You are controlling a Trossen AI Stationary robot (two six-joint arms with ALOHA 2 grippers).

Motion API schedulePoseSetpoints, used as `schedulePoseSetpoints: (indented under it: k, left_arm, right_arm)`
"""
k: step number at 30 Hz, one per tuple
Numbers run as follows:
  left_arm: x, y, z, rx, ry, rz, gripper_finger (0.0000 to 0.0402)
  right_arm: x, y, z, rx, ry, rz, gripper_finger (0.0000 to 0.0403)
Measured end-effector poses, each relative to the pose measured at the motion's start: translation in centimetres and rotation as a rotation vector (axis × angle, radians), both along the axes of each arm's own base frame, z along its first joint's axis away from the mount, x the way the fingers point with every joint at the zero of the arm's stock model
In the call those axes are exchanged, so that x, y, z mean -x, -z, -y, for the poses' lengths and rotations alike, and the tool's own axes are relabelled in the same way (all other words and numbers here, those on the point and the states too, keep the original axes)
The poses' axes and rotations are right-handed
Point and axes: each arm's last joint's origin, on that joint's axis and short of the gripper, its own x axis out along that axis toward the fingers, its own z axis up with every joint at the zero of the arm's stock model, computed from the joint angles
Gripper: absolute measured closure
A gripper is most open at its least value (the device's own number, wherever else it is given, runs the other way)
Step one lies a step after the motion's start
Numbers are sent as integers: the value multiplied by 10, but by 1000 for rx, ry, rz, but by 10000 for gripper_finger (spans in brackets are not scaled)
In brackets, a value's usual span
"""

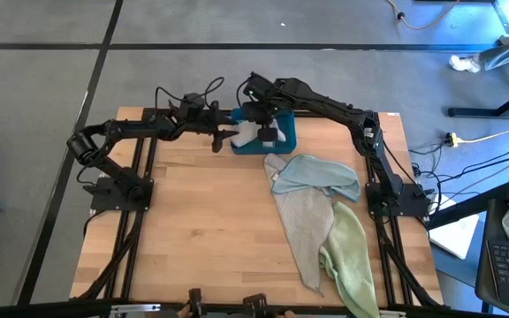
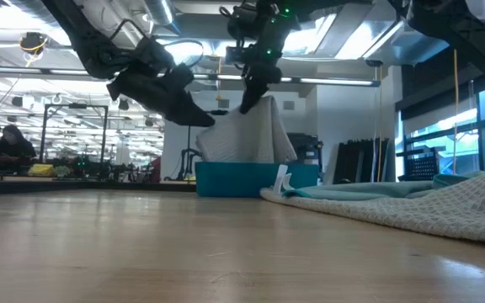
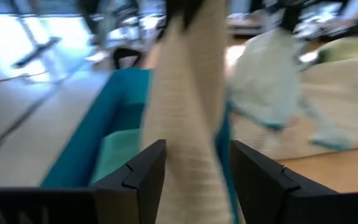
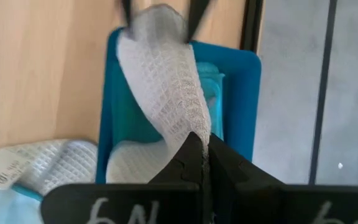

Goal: Fold microfiber towels
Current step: Put the left folded gray towel into the blue bin

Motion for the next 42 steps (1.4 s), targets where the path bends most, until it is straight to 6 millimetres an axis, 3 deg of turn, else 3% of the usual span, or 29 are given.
schedulePoseSetpoints:
  k: [18, 21, 25, 28, 37, 42]
  left_arm:
    - [-7, 3, 1, -110, -90, -52, 236]
    - [-8, 2, 0, -143, -113, -49, 261]
    - [-8, 0, 0, -170, -109, -43, 341]
    - [-12, -8, -3, -225, -93, -40, 390]
    - [-26, -52, -18, -411, -145, -53, 400]
    - [-40, -59, -39, -479, -188, -124, 401]
  right_arm:
    - [-8, 0, -17, -15, -60, 12, 395]
    - [-6, 0, -16, -18, -58, 3, 395]
    - [-3, 1, -11, -25, -50, -17, 395]
    - [3, 2, -4, -33, -35, -40, 395]
    - [25, 2, 38, -28, -4, -51, 395]
    - [38, -1, 69, 55, -33, -43, 395]
